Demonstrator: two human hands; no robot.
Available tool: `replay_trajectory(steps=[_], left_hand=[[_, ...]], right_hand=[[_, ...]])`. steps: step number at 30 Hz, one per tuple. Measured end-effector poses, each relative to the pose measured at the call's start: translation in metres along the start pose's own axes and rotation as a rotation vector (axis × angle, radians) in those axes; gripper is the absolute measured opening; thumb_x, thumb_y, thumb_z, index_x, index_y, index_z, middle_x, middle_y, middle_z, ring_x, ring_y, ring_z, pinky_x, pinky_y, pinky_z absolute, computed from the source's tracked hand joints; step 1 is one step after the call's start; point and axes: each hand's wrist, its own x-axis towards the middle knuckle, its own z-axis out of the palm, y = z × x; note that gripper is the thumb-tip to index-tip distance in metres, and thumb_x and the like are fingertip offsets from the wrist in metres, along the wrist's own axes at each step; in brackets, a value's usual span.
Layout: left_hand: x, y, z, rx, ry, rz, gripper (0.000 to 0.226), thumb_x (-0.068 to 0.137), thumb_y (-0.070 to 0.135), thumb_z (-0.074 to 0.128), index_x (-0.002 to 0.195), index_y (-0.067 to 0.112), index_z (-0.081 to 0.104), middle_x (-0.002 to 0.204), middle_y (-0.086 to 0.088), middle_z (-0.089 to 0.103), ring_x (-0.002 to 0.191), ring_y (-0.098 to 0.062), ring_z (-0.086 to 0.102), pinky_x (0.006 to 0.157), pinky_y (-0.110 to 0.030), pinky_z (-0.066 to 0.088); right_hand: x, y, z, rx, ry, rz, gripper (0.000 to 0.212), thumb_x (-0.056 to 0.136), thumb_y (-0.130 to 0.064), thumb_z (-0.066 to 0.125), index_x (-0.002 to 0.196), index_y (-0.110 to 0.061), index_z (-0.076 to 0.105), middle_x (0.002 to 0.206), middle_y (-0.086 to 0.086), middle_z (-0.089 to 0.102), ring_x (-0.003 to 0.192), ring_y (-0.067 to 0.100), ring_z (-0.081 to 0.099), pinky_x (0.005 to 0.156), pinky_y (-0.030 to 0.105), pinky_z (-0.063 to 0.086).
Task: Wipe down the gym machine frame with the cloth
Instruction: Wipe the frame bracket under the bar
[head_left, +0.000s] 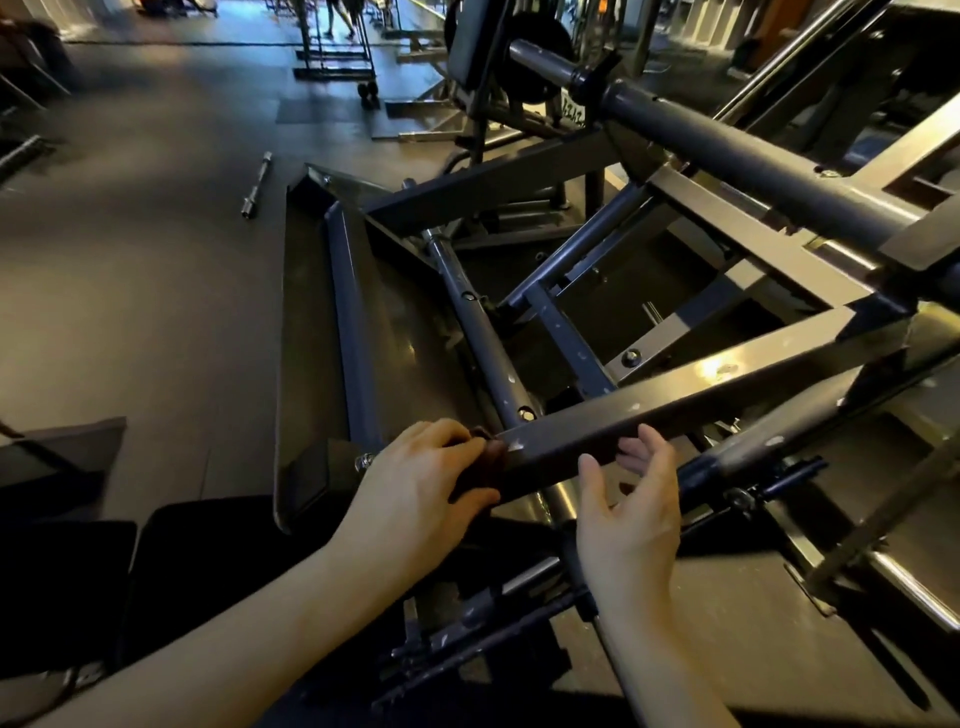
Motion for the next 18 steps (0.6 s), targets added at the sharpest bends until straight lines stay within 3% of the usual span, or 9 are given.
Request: replay_trajectory(steps=[5,11,15,18], left_hand=[[0.028,0.02,0.013,-0.126,0.051,0.059,0.043,0.092,0.036,0.067,0.134,0.024,0.065,0.126,0.011,0.06,0.117,-0.004,0.053,0.105,-0.028,0.047],[-0.025,0.0,0.006,0.075,0.025,0.129,0.043,0.081,0.024,0.074,0.122,0.013,0.073,0.12,-0.001,0.067,0.115,-0.021,0.062,0.095,-0.039,0.059],[0.008,0.019,0.015,-0.028,0.042,0.12,0.042,0.089,0.027,0.064,0.129,0.017,0.069,0.13,0.002,0.063,0.126,-0.016,0.055,0.11,-0.033,0.045],[0.019,0.028,0.021,-0.073,0.003,0.163,0.044,0.092,0.024,0.067,0.135,0.019,0.064,0.136,0.004,0.059,0.133,-0.012,0.049,0.114,-0.034,0.043]], right_hand=[[-0.001,0.001,0.005,0.071,0.004,-0.031,0.065,0.091,-0.028,0.064,0.15,-0.027,0.037,0.137,-0.007,0.051,0.122,0.003,0.054,0.088,0.015,0.044],[0.007,0.012,-0.002,0.15,-0.047,-0.03,0.059,0.094,-0.015,0.065,0.147,-0.023,0.042,0.135,-0.005,0.054,0.119,0.002,0.056,0.09,0.018,0.047],[0.007,0.014,0.0,0.167,-0.018,-0.03,0.056,0.093,-0.011,0.065,0.145,-0.021,0.045,0.131,-0.005,0.057,0.117,0.001,0.057,0.086,0.012,0.046],[0.01,0.014,-0.002,0.182,-0.018,-0.034,0.052,0.093,-0.01,0.064,0.142,-0.02,0.049,0.127,-0.005,0.059,0.114,0.0,0.059,0.085,0.002,0.044]])
